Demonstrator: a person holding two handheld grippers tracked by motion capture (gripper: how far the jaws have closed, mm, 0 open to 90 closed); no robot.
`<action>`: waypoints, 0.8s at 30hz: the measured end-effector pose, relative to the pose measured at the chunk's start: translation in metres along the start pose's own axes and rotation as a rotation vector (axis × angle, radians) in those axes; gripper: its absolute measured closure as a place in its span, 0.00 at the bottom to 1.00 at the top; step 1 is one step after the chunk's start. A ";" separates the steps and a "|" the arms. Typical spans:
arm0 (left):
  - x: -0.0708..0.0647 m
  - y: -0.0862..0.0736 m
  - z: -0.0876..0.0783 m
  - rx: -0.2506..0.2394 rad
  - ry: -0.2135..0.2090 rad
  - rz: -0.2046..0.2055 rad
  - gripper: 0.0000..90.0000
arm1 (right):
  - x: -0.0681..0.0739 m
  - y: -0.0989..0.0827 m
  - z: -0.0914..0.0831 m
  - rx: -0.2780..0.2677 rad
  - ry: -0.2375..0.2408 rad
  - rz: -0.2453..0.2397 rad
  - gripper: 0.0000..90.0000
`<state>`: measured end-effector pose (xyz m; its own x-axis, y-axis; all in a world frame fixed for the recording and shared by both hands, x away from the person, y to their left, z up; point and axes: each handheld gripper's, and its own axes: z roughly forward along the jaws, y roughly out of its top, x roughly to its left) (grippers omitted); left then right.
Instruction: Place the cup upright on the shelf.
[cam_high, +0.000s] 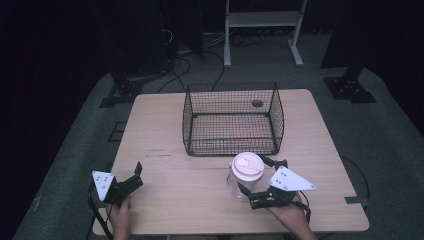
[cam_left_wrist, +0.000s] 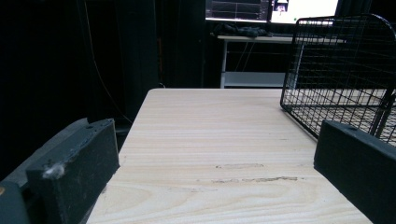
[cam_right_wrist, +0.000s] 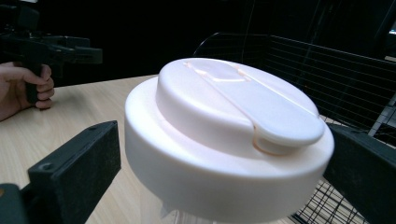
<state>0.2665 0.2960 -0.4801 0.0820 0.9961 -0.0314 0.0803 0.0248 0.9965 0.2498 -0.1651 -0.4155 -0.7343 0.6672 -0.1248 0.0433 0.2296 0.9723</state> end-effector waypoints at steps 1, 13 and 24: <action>0.000 0.000 0.000 0.000 0.000 0.000 0.00 | 0.000 0.000 0.001 0.000 0.002 -0.001 0.00; 0.000 0.000 0.000 -0.001 -0.002 -0.003 0.00 | -0.001 0.000 0.009 0.003 -0.006 -0.015 0.00; 0.000 0.000 0.000 -0.001 -0.002 -0.003 0.00 | -0.001 0.000 0.010 -0.002 0.003 -0.016 0.04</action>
<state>0.2666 0.2963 -0.4801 0.0842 0.9958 -0.0351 0.0793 0.0284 0.9964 0.2575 -0.1591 -0.4173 -0.7371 0.6611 -0.1402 0.0298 0.2390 0.9706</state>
